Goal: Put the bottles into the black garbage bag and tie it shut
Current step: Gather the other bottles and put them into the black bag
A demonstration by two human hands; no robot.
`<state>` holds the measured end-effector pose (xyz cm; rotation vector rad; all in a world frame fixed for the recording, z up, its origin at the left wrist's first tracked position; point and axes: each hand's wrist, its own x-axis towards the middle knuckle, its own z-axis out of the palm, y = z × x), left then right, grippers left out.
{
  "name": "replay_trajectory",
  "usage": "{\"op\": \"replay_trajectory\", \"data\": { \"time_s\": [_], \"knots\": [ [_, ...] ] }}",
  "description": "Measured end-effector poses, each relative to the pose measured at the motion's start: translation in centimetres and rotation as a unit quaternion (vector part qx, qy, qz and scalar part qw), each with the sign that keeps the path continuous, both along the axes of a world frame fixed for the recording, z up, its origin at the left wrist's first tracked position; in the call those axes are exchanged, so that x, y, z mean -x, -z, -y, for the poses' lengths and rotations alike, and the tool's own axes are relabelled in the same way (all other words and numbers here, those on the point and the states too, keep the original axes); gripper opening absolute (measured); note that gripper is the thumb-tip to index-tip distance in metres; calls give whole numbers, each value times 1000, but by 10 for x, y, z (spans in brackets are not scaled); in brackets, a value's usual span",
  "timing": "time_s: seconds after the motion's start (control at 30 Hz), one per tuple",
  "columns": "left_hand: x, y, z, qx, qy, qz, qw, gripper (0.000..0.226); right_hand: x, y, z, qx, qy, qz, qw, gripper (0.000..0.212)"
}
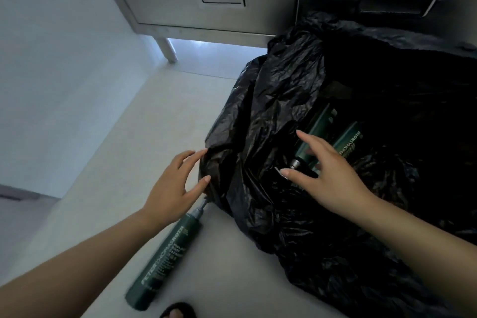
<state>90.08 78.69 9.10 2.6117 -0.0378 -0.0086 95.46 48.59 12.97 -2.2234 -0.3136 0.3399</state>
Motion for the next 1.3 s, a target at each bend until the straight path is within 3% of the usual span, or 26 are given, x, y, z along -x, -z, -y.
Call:
{"op": "replay_trajectory", "data": {
  "time_s": [0.13, 0.33, 0.6, 0.77, 0.9, 1.13, 1.3],
  "knots": [
    [46, 32, -25, -4, -70, -65, 995, 62, 8, 13, -22, -20, -12, -6, 1000, 82],
    [84, 78, -38, -1, -72, -187, 980, 66, 13, 23, -17, 11, -27, -23, 999, 86],
    [91, 89, -43, 18, -67, -212, 975, 68, 16, 25, -9, 28, -23, -17, 999, 94],
    [77, 77, -55, 53, -189, -174, 965, 69, 11, 22, -6, 17, -11, -11, 1000, 87],
    [49, 45, -61, 55, -215, -123, 967, 71, 11, 14, 4, 15, -9, -6, 1000, 84],
    [-40, -53, -23, 22, -109, 25, 994, 66, 9, -5, 34, -7, 16, -2, 1000, 83],
    [-75, -100, 64, 22, 28, 46, 998, 68, 1, -14, 62, -44, 64, -4, 997, 83]
  ]
}}
